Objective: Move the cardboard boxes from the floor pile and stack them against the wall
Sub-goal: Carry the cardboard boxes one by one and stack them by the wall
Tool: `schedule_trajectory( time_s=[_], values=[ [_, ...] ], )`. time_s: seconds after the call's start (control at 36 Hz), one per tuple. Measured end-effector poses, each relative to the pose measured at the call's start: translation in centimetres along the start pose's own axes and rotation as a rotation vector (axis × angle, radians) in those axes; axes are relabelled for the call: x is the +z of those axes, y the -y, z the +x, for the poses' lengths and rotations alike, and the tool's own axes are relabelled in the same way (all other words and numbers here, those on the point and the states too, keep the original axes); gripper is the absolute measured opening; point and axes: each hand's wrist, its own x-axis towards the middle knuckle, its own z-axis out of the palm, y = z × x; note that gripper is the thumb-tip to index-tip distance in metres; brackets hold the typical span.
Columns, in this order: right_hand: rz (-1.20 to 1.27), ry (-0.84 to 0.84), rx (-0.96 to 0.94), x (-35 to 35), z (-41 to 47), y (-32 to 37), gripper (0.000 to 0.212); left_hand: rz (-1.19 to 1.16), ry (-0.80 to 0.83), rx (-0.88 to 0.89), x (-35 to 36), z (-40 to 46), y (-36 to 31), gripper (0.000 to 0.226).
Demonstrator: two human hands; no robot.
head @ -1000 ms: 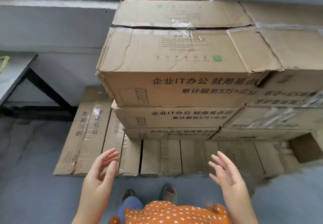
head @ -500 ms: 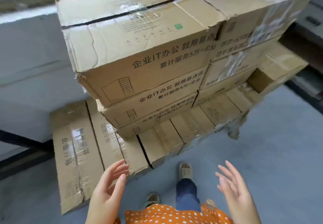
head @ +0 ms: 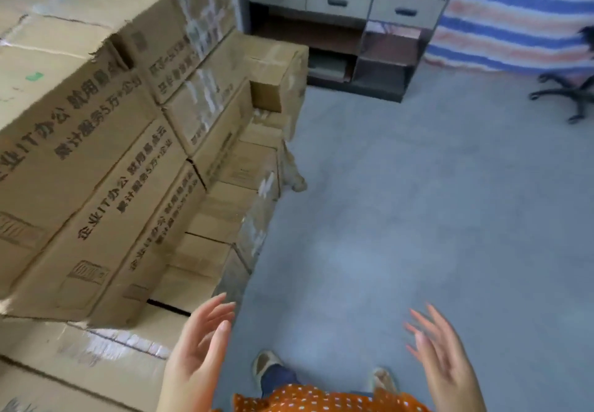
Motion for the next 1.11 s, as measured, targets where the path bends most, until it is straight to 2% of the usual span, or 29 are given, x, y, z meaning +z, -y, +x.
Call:
schedule_trajectory(
  time_s=[0.19, 0.28, 0.36, 0.39, 0.42, 0.47, 0.5, 0.58, 0.64, 0.72, 0.81, 0.89, 1.0, 1.06, 1.11],
  values=[
    [-0.002, -0.295, 0.037, -10.9, -4.6, -2.2, 0.058, 0.104, 0.287, 0.123, 9.6, -2.2, -1.1, 0.033],
    [-0.027, -0.417, 0.044, -16.5, -6.8, -3.2, 0.027, 0.119, 0.378, 0.17, 15.0, -4.5, -1.2, 0.029],
    [-0.048, -0.485, 0.098, -22.8, -8.7, -4.6, 0.063, 0.133, 0.474, 0.198, 20.7, -7.8, -1.9, 0.04],
    [-0.066, -0.519, 0.119, -24.7, -9.2, -4.8, 0.068, 0.138, 0.51, 0.211, 22.6, -8.9, -2.1, 0.041],
    [-0.077, -0.563, 0.122, -26.6, -9.7, -5.1, 0.065, 0.146, 0.547, 0.225, 24.4, -10.1, -2.2, 0.041],
    [-0.043, -0.626, 0.122, -29.9, -10.9, -5.2, 0.038, 0.154, 0.619, 0.25, 27.7, -12.1, -2.3, 0.04],
    [-0.031, -0.661, 0.132, -31.4, -11.5, -5.2, 0.032, 0.157, 0.654, 0.259, 29.4, -13.0, -2.3, 0.039],
    [-0.027, -0.772, 0.157, -35.3, -13.3, -5.9, 0.043, 0.159, 0.736, 0.273, 33.7, -15.4, -2.7, 0.035],
    [0.025, -0.854, 0.162, -37.1, -14.5, -5.7, 0.028, 0.158, 0.792, 0.295, 36.5, -16.6, -3.0, 0.033],
    [0.087, -0.934, 0.201, -39.5, -16.3, -5.7, 0.033, 0.181, 0.892, 0.341, 40.4, -18.4, -3.4, 0.029],
    [0.138, -1.034, 0.241, -41.3, -17.3, -6.4, 0.039, 0.214, 0.987, 0.354, 43.9, -19.8, -3.5, 0.036],
    [0.16, -1.083, 0.27, -43.0, -17.7, -7.8, 0.062, 0.241, 1.061, 0.353, 47.1, -21.0, -3.7, 0.035],
    [0.198, -1.14, 0.31, -45.9, -16.9, -8.5, 0.065, 0.271, 1.123, 0.354, 51.9, -21.7, -3.6, 0.036],
    [0.18, -1.184, 0.313, -47.5, -16.0, -8.8, 0.06, 0.289, 1.156, 0.352, 54.7, -21.9, -3.7, 0.036],
    [0.159, -1.209, 0.323, -49.4, -14.7, -8.8, 0.031, 0.306, 1.188, 0.362, 58.0, -22.1, -3.8, 0.037]
  ],
)
